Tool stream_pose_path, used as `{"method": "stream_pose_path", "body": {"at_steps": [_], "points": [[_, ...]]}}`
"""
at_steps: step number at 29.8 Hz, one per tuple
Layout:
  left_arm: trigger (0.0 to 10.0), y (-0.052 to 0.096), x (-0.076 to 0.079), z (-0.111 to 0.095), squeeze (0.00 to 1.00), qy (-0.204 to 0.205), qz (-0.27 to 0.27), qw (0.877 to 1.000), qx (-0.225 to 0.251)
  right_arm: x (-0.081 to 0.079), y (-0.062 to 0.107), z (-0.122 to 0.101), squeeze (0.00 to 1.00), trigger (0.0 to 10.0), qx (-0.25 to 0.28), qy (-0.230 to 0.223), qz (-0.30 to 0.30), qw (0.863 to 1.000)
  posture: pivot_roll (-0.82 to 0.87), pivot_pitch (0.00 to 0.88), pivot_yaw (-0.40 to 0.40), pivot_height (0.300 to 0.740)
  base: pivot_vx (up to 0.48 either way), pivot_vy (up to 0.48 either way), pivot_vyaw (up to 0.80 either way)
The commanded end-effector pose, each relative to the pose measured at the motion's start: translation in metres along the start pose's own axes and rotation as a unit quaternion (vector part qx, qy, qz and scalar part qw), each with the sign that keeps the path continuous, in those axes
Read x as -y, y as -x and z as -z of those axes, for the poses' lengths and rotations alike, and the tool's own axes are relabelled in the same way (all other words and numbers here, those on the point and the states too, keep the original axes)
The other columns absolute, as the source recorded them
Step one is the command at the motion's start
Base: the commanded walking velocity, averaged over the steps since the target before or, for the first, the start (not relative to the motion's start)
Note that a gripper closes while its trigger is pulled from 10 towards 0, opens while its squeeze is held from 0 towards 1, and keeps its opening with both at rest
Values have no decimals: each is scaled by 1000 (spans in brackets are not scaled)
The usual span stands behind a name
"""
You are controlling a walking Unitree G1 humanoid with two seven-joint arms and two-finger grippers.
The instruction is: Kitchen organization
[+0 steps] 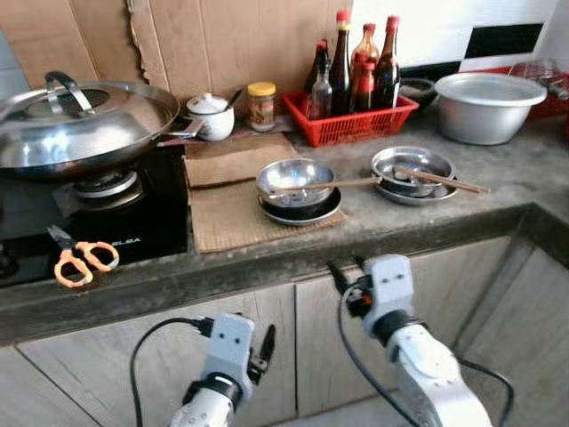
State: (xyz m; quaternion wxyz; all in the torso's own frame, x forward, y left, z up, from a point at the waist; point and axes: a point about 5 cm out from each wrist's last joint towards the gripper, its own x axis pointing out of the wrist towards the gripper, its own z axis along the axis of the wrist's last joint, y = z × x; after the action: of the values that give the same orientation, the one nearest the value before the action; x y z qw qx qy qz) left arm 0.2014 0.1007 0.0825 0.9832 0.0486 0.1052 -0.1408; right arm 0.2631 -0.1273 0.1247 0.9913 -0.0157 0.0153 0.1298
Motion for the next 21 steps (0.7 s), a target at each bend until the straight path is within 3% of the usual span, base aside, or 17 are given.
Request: {"method": "stream_pose_path", "body": {"at_steps": [1,2,3,4,10,11,12,13,15,18,21], "points": [[10000,1,-2,0,0,1,-1,1000,-4,0,-4,-4,63,10000,8,1,-1,1000,30,0,-27,740,0,0,0],[10000,1,-2,0,0,1,-1,1000,-4,0,-4,-4,63,10000,8,1,-1,1000,30,0,-27,740,0,0,0],[10000,1,-1,0,0,1,0,1000,-3,1,-5,-4,933,10000,10,-3,3,1000,30,0,-27,740,0,0,0],[10000,1,-1,0,0,2,1,1000,-3,2,-6,-4,1000,10000,12,-7,8,1000,31,0,-26,740,0,0,0],[10000,-1,1,-11,0,-3,17,999,34,9,-22,-16,1000,10000,31,-44,23,998,36,0,-24,740,0,0,0],[10000,-2,2,-13,0,-2,20,999,40,10,-26,-19,208,10000,33,-50,26,998,36,0,-24,740,0,0,0],[10000,-2,2,-14,0,-1,22,999,44,11,-29,-21,208,10000,34,-53,28,998,36,0,-24,740,0,0,0],[10000,-2,3,-15,0,-4,25,999,48,12,-31,-22,0,10000,36,-54,31,997,38,0,-21,740,0,0,0],[10000,-2,6,-19,0,-8,40,997,64,15,-37,-27,0,10000,42,-84,41,995,43,0,-24,740,0,0,0],[10000,0,15,-27,0,-14,79,992,94,18,-48,-38,0,10000,61,-172,38,982,50,0,-23,740,0,0,0],[10000,2,19,-29,0,-15,86,991,104,18,-54,-47,0,10000,78,-192,27,978,51,0,-25,740,0,0,0]]}}
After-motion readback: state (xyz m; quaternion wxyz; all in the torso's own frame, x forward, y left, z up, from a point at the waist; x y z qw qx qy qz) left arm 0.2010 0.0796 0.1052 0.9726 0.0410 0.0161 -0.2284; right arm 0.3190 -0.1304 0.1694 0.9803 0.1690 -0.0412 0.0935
